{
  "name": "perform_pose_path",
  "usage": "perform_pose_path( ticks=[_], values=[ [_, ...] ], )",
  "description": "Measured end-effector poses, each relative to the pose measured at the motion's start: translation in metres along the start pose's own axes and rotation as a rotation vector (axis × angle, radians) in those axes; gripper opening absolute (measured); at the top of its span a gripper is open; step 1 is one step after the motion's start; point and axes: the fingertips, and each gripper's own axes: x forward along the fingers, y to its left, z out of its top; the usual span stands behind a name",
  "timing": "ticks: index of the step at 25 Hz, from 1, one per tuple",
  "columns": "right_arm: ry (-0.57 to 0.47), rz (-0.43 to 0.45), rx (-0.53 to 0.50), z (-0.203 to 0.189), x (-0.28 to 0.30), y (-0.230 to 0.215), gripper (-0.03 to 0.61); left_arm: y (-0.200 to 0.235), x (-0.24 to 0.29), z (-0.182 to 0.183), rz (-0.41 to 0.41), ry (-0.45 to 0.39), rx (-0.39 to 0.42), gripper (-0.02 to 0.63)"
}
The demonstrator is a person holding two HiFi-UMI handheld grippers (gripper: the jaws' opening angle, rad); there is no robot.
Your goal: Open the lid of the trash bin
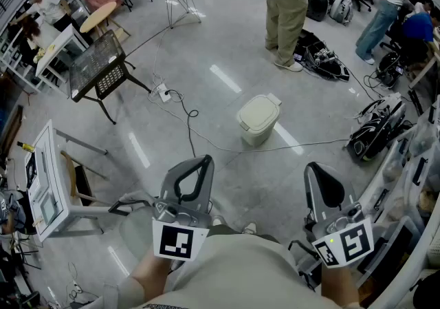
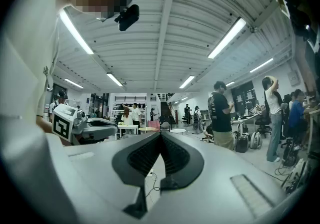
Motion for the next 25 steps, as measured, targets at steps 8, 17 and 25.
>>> perform_pose_path(
  ticks=[8, 17, 25],
  values=[
    [-0.021, 0.013, 0.047, -0.004, -0.001, 0.002, 0.003, -0.002, -0.009, -0.004, 0.016, 0.021, 0.009, 0.003],
    [0.008, 0.073, 0.056, -0.016, 0.023, 0.017, 0.003, 0.013, -0.016, -0.013, 0.060, 0.032, 0.003, 0.003],
    [0.079, 0.103, 0.081, -0.043, 0.080, 0.012, 0.003, 0.040, 0.013, -0.042, 0.055, 0.050, -0.001, 0.002]
  ],
)
